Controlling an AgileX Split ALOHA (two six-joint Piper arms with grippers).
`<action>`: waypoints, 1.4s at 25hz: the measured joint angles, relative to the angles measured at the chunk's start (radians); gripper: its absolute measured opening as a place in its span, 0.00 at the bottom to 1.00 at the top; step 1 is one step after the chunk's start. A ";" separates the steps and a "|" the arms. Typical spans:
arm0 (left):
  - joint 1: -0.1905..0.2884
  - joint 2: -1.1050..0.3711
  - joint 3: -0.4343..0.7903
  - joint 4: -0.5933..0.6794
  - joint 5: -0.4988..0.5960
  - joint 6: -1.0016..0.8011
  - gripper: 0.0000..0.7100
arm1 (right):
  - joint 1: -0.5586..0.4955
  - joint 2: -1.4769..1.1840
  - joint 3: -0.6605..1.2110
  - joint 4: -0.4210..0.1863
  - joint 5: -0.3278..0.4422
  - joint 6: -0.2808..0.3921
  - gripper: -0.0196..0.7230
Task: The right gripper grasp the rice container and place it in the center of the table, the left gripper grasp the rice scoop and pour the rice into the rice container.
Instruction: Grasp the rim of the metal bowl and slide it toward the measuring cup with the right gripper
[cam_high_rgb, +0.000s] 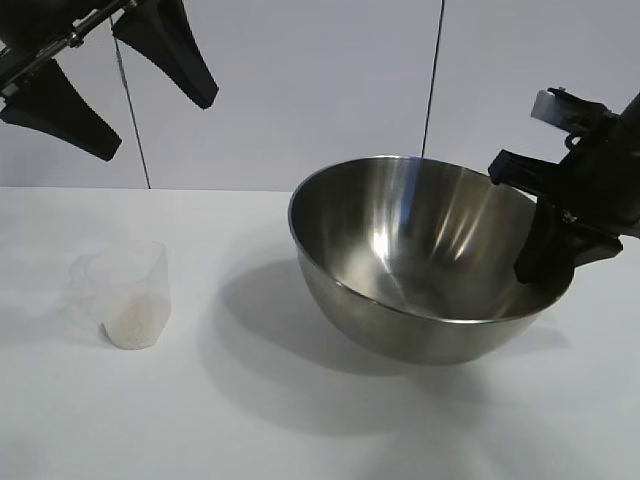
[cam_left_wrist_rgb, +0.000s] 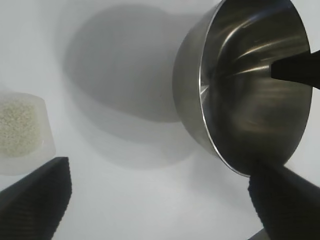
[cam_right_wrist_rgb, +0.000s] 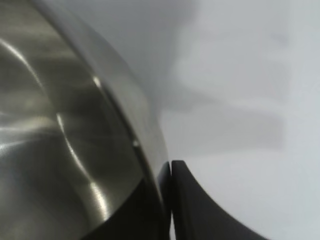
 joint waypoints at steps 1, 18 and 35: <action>0.000 0.000 0.000 0.000 -0.003 0.000 0.98 | 0.002 0.000 0.000 0.004 0.000 -0.001 0.04; 0.000 0.000 0.000 0.000 -0.004 0.000 0.98 | 0.216 0.118 -0.104 -0.064 -0.035 0.089 0.04; 0.000 0.000 0.000 0.000 -0.006 0.000 0.98 | 0.234 0.166 -0.163 -0.083 -0.024 0.107 0.43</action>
